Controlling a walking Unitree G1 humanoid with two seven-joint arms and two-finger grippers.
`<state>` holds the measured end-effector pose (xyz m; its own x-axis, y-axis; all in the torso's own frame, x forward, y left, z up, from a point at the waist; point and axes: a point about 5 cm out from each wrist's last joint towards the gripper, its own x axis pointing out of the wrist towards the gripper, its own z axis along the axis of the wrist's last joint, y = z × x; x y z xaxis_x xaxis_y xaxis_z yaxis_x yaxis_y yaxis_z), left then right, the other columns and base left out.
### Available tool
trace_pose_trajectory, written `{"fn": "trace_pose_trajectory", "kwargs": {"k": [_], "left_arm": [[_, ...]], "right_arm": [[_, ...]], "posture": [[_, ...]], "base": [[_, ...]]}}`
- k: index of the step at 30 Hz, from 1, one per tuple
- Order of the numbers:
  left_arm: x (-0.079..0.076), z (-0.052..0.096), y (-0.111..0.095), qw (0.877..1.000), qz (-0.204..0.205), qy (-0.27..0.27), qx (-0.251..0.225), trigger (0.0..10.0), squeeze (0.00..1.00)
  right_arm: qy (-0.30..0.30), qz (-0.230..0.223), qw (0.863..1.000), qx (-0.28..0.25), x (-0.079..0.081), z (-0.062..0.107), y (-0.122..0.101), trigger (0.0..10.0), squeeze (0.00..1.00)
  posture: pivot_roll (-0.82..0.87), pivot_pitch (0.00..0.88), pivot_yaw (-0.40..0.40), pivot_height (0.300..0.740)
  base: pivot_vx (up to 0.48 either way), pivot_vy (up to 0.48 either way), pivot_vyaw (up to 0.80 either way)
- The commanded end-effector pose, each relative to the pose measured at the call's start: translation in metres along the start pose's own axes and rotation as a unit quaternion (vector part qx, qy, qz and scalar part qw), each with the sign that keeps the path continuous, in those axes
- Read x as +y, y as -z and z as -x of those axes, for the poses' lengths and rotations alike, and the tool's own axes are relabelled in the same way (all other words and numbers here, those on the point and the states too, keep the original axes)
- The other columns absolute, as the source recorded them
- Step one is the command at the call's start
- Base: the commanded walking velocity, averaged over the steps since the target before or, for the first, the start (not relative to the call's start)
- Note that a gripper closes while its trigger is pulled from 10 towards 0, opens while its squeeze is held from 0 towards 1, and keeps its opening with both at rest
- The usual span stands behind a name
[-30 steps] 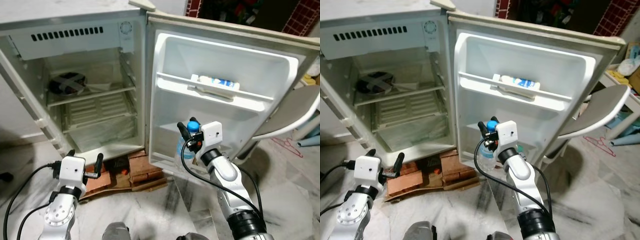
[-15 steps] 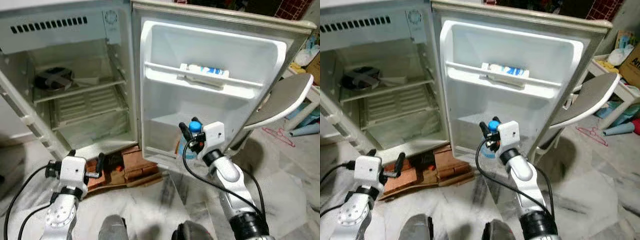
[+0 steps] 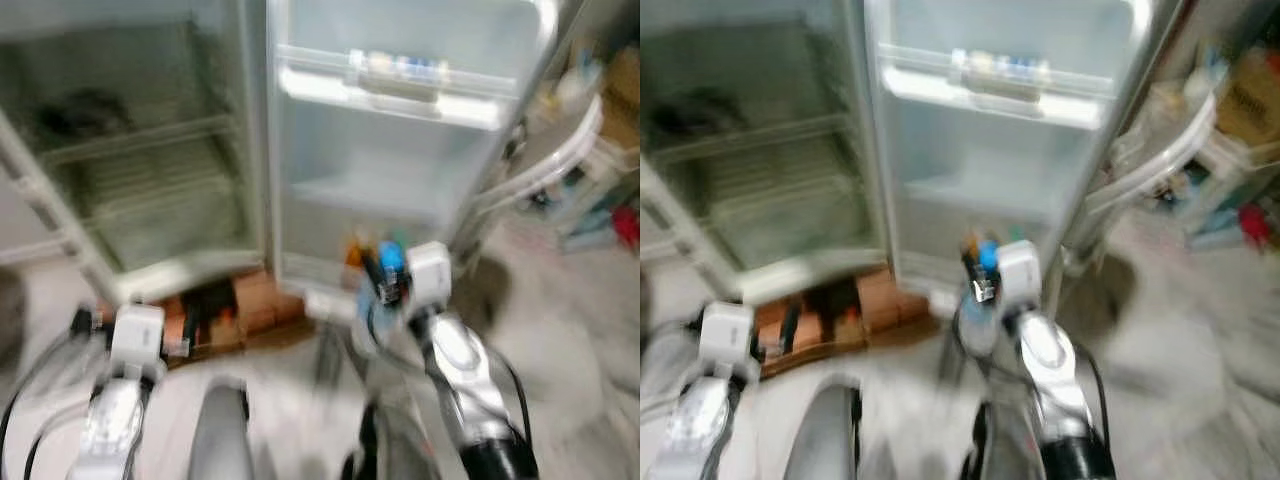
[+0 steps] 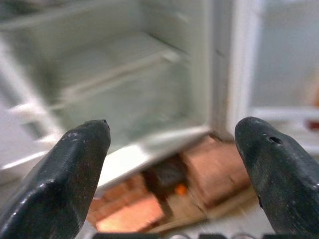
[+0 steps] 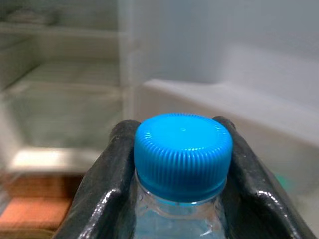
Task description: Restocking fridge
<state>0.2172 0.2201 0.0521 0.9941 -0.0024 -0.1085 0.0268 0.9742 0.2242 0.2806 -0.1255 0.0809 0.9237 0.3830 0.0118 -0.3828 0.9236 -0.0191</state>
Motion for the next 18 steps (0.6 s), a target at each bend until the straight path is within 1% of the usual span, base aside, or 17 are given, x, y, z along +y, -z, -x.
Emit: {"fn": "trace_pose_trajectory", "kwargs": {"k": [1,4,8,12,18], "left_arm": [[-0.0005,0.0097,0.0156,0.999,0.003,-0.003,0.038,10.0,0.00],[-0.0004,0.0092,0.0152,0.999,0.003,-0.004,0.038,10.0,0.00],[-0.0018,0.0075,0.0142,0.999,0.003,-0.004,0.035,10.0,0.00],[-0.0020,0.0072,0.0143,0.999,0.004,-0.002,0.034,10.0,0.00],[-0.0039,0.0080,0.0154,0.999,0.004,-0.001,0.036,10.0,0.00]], "right_arm": [[-0.012,0.000,1.000,-0.024,0.0043,-0.0052,-0.0112,10.0,0.00],[-0.015,-0.002,1.000,-0.028,0.0039,-0.0067,-0.0131,10.0,0.00],[-0.017,-0.001,1.000,-0.022,0.0025,-0.0060,-0.0099,10.0,0.00],[-0.022,-0.003,1.000,-0.022,0.0041,-0.0056,-0.0102,10.0,0.00],[-0.033,-0.008,0.999,-0.026,0.0085,-0.0057,-0.0119,10.0,0.00]], "posture": [[0.11,0.078,-0.061,0.636],[0.11,0.077,-0.062,0.636],[0.11,0.078,-0.064,0.636],[0.11,0.079,-0.062,0.636],[0.11,0.082,-0.060,0.636]], "base": [[0.000,0.000,0.00],[0.000,0.000,0.00],[0.000,0.000,0.00],[0.291,0.000,0.00],[0.382,0.000,0.00]]}}
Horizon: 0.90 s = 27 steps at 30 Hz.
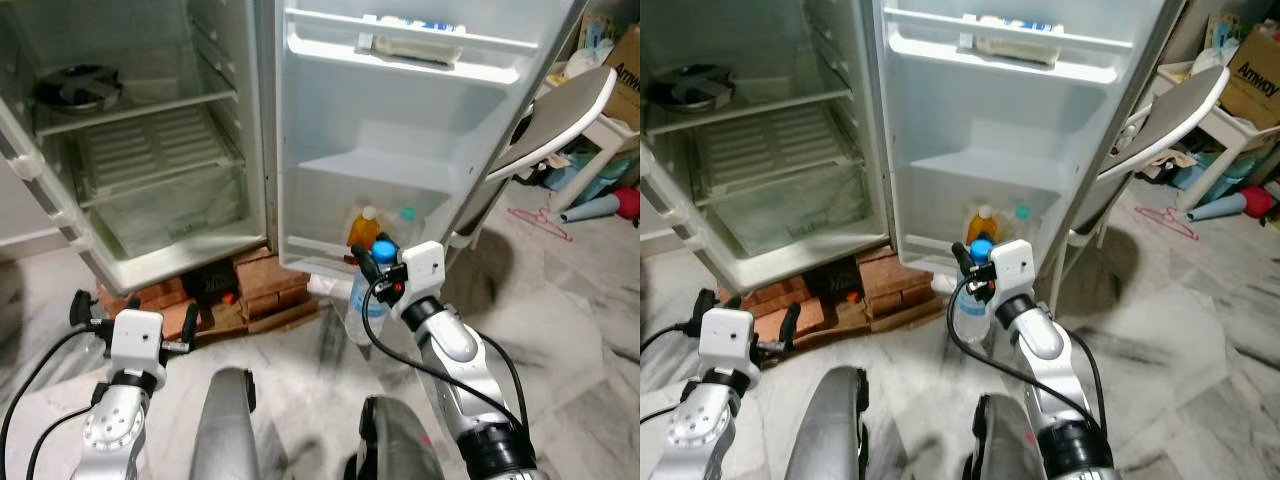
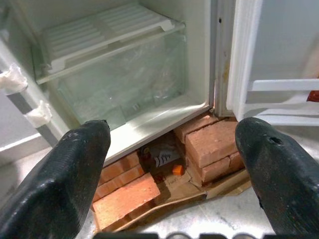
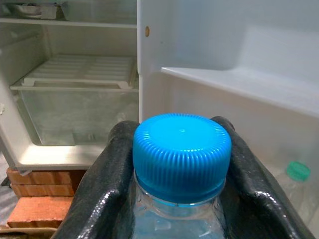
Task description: Restocking fridge
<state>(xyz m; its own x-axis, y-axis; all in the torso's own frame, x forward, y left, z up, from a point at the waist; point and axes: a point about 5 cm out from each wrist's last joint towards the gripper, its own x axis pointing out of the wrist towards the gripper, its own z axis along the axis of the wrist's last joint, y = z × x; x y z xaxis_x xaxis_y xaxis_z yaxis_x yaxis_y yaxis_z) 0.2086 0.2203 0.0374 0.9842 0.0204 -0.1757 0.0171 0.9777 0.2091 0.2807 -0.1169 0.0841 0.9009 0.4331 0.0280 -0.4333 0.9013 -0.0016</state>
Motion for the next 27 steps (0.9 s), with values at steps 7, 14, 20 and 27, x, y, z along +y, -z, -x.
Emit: {"fn": "trace_pose_trajectory", "kwargs": {"k": [7,14,20,27], "left_arm": [[-0.0030,-0.0019,-0.0006,1.000,-0.004,0.006,-0.001,10.0,0.00],[-0.0035,-0.0029,-0.0001,1.000,-0.005,0.006,0.000,10.0,0.00],[-0.0044,-0.0039,0.0001,1.000,-0.006,0.009,0.000,10.0,0.00],[-0.0048,-0.0051,0.0001,1.000,-0.005,0.008,0.000,10.0,0.00]], "right_arm": [[-0.027,0.024,0.999,-0.021,0.0032,-0.0030,-0.0108,10.0,0.00],[-0.031,0.016,0.999,-0.024,0.0043,-0.0027,-0.0113,10.0,0.00],[-0.033,0.017,0.999,-0.025,0.0048,-0.0033,-0.0116,10.0,0.00],[-0.042,0.014,0.999,-0.026,0.0044,-0.0043,-0.0129,10.0,0.00]], "posture": [[0.10,0.085,-0.061,0.636],[0.10,0.086,-0.061,0.636],[0.10,0.083,-0.065,0.636],[0.10,0.081,-0.065,0.636]], "base": [[0.385,0.000,0.00],[0.384,0.000,0.27],[0.382,0.000,0.50],[0.333,0.000,0.00]]}}
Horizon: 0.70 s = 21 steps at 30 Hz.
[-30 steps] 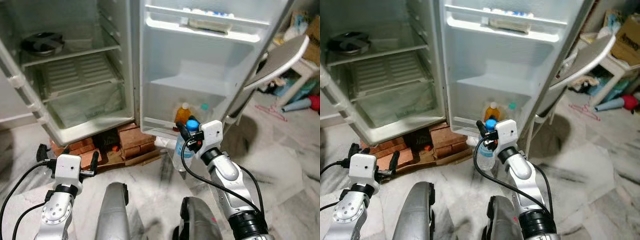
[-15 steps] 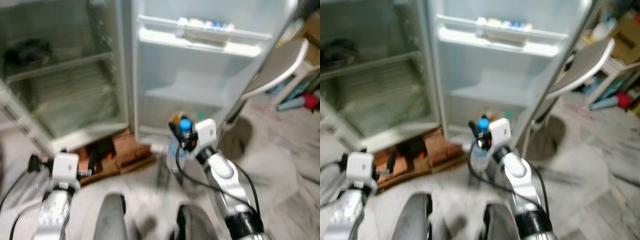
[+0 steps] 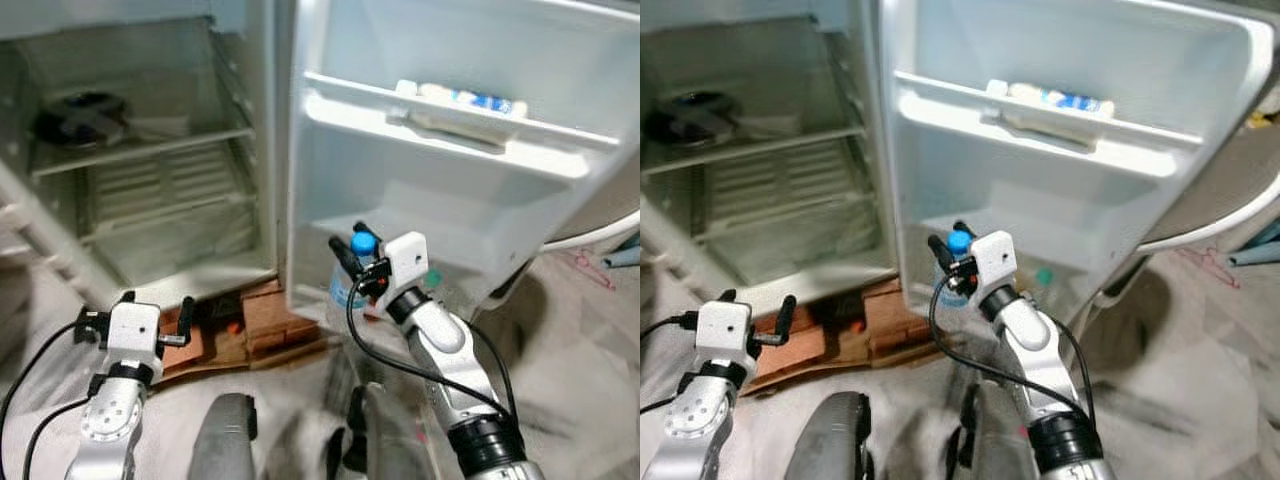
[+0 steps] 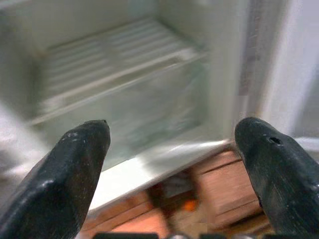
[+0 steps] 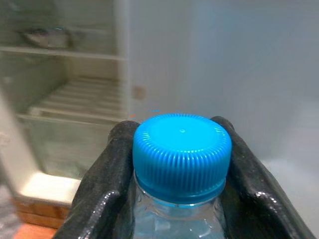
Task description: Restocking fridge
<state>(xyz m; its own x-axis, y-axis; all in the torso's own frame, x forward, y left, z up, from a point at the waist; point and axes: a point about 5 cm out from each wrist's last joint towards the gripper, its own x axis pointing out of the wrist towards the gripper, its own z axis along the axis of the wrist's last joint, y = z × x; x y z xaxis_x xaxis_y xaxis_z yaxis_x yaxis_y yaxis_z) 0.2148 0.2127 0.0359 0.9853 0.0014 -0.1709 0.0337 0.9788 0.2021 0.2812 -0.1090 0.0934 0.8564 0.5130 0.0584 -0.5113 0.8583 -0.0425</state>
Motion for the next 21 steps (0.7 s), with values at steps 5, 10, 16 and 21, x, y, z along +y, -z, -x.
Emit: {"fn": "trace_pose_trajectory", "kwargs": {"k": [5,10,16,21], "left_arm": [[0.0020,0.0009,0.0023,1.000,-0.005,-0.001,0.006,10.0,0.00],[0.0026,0.0006,0.0028,1.000,-0.007,-0.001,0.008,10.0,0.00],[0.0028,0.0013,0.0022,1.000,-0.009,-0.003,0.008,10.0,0.00],[0.0026,0.0029,0.0021,1.000,-0.010,-0.006,0.007,10.0,0.00]], "right_arm": [[0.002,-0.004,1.000,-0.008,-0.0014,-0.0001,-0.0027,10.0,0.00],[0.010,-0.014,1.000,-0.008,-0.0003,0.0000,-0.0014,10.0,0.00],[0.004,-0.023,1.000,-0.006,0.0014,0.0000,-0.0008,10.0,0.00],[0.001,-0.025,1.000,-0.007,0.0025,0.0005,0.0001,10.0,0.00]], "posture": [[0.10,0.079,-0.063,0.636],[0.10,0.083,-0.060,0.636],[0.10,0.093,-0.059,0.636],[0.11,0.092,-0.064,0.606]], "base": [[0.000,0.000,0.00],[0.000,0.000,0.00],[0.000,0.000,0.00],[0.000,0.000,0.00]]}}
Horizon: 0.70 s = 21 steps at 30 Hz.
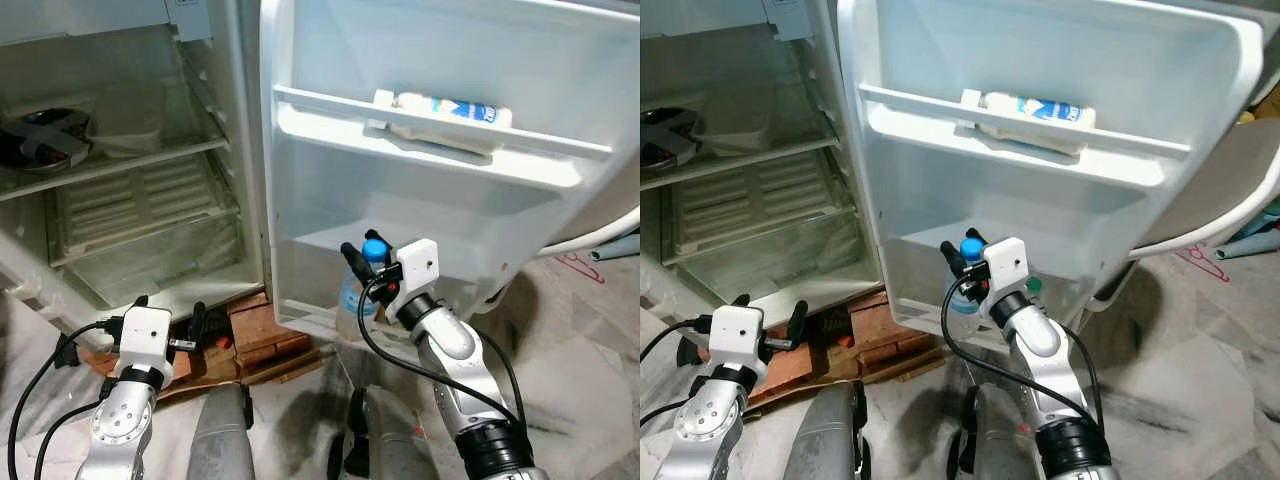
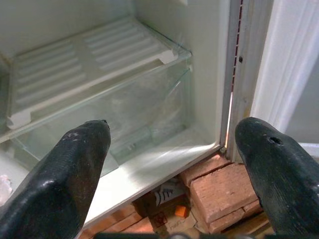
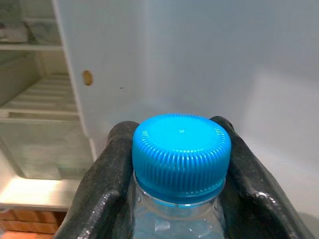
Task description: Restocking fridge
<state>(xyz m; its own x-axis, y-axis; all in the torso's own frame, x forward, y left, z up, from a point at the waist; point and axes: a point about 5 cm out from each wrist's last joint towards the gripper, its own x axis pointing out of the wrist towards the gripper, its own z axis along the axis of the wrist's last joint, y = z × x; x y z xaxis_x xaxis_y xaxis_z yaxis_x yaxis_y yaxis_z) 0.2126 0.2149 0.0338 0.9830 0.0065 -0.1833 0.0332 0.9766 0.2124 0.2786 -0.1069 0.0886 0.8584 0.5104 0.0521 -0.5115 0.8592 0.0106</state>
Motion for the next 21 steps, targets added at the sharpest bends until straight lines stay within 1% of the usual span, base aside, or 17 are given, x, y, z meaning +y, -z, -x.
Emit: {"fn": "trace_pose_trajectory", "kwargs": {"k": [1,6,8,10,15,17,20,21], "left_arm": [[0.001,0.001,-0.001,1.000,-0.005,-0.005,0.000,10.0,0.00],[0.005,0.002,0.000,1.000,-0.006,-0.014,0.001,10.0,0.00],[0.006,0.002,0.000,1.000,-0.006,-0.015,0.001,10.0,0.00],[0.006,0.003,0.000,1.000,-0.006,-0.019,0.002,10.0,0.00],[0.010,0.003,0.000,1.000,-0.007,-0.030,0.001,10.0,0.00],[0.011,0.004,-0.001,0.999,-0.008,-0.035,-0.001,10.0,0.00],[0.011,0.005,-0.002,0.999,-0.009,-0.036,-0.001,10.0,0.00],[0.012,0.008,-0.001,0.999,-0.011,-0.039,0.002,10.0,0.00]], "right_arm": [[-0.001,0.002,1.000,-0.010,-0.001,-0.001,-0.005,10.0,0.00],[-0.011,0.002,1.000,-0.013,0.002,-0.005,-0.007,10.0,0.00],[-0.012,0.003,1.000,-0.014,0.002,-0.006,-0.007,10.0,0.00],[-0.011,0.001,1.000,-0.023,0.001,-0.007,-0.010,10.0,0.00],[-0.011,0.010,1.000,-0.018,0.000,-0.007,-0.010,10.0,0.00],[-0.027,0.017,0.999,-0.021,0.005,-0.011,-0.011,10.0,0.00],[-0.033,0.019,0.999,-0.022,0.008,-0.011,-0.012,10.0,0.00],[-0.061,0.024,0.997,-0.030,0.019,-0.019,-0.014,10.0,0.00]], "posture": [[0.11,0.094,-0.064,0.601],[0.12,0.097,-0.070,0.576],[0.12,0.097,-0.070,0.571],[0.11,0.100,-0.073,0.556],[0.11,0.110,-0.075,0.556],[0.12,0.115,-0.069,0.556],[0.13,0.121,-0.063,0.556],[0.14,0.130,-0.059,0.556]], "base": [[0.000,0.000,0.00],[0.000,0.000,0.00],[0.000,0.000,0.00],[0.000,0.000,0.00],[0.000,0.000,0.00],[0.000,0.000,0.00],[0.000,0.000,0.00],[0.000,0.000,0.00]]}}
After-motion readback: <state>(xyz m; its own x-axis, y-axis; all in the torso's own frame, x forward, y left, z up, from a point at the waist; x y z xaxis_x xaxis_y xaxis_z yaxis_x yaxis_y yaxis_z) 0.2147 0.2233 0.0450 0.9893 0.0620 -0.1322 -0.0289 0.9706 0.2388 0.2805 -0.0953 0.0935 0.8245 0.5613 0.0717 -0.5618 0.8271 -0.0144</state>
